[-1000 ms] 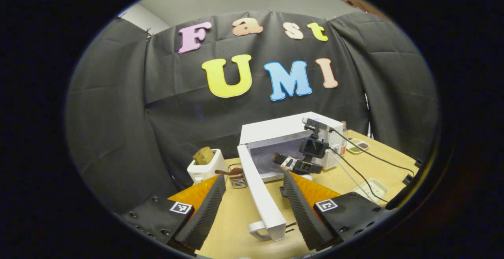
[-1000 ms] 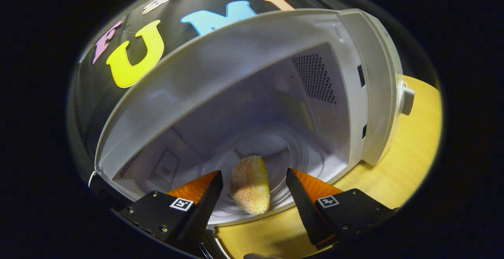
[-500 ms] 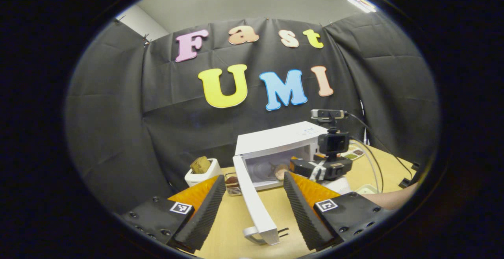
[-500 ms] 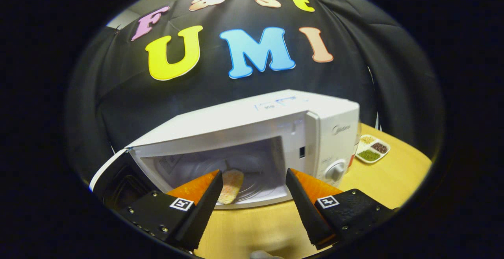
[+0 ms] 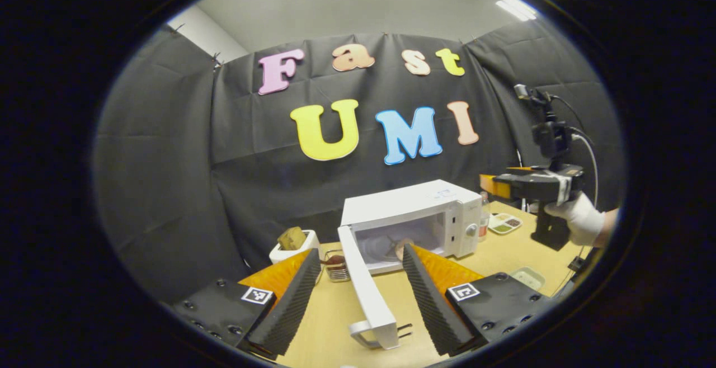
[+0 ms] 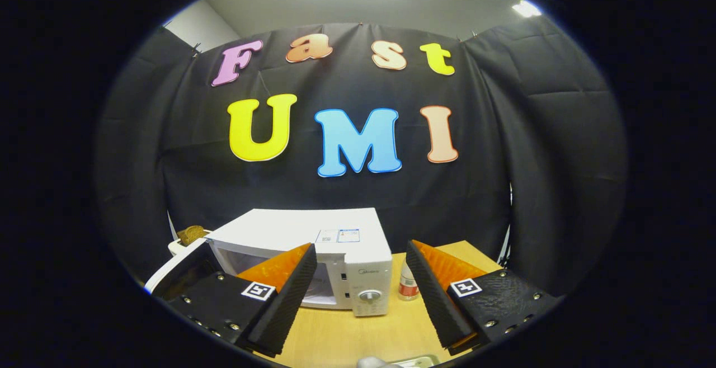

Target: Open the microwave oven with the left hand, put the food in, and close the microwave oven.

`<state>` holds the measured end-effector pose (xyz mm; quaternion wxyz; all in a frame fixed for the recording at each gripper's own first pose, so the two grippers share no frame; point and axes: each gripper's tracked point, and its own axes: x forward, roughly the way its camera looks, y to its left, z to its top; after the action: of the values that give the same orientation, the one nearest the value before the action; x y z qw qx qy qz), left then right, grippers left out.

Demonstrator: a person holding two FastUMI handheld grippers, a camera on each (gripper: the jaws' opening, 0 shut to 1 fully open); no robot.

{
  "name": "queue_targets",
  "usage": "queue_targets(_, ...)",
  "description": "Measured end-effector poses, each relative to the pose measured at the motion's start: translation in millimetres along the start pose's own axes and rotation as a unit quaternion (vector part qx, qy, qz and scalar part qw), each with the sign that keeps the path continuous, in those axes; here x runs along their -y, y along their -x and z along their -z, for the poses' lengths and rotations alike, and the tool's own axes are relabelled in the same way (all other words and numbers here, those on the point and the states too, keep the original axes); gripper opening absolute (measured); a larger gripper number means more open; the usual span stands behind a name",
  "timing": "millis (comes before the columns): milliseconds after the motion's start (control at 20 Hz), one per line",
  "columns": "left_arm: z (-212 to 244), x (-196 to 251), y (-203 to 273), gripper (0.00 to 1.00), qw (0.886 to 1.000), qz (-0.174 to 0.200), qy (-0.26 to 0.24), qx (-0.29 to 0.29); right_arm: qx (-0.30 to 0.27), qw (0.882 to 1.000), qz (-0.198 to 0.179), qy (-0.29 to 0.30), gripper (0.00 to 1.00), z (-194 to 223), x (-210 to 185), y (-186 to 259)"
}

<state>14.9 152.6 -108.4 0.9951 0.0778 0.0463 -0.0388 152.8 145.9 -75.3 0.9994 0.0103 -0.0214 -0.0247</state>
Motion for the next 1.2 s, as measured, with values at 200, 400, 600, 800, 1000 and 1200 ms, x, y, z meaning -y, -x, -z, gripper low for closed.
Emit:
queue_targets(200,-9,-6,-2,1.0,1.0,-0.014,-0.001,0.01,-0.011,1.0,-0.011,0.002,0.98,-14,22,53)
queue_targets(400,5,-20,0,1.0,0.999,-0.034,-0.009,0.009,-0.016,0.999,-0.025,0.015,0.93,-28,29,98)
queue_targets(600,28,-35,7,0.99,0.999,-0.052,-0.007,-0.003,0.005,0.998,-0.036,0.048,0.98,-47,28,132)
queue_targets(800,66,-53,16,1.0,0.998,-0.066,-0.01,-0.021,-0.009,0.998,-0.034,0.045,0.97,-45,33,146)
queue_targets(1000,153,-66,15,0.98,0.994,-0.072,0.006,-0.081,-0.03,0.997,-0.033,0.058,0.97,-36,34,149)
queue_targets(1200,196,-64,10,1.0,0.991,-0.073,0.001,-0.112,-0.039,0.997,-0.036,0.059,0.98,-36,31,150)
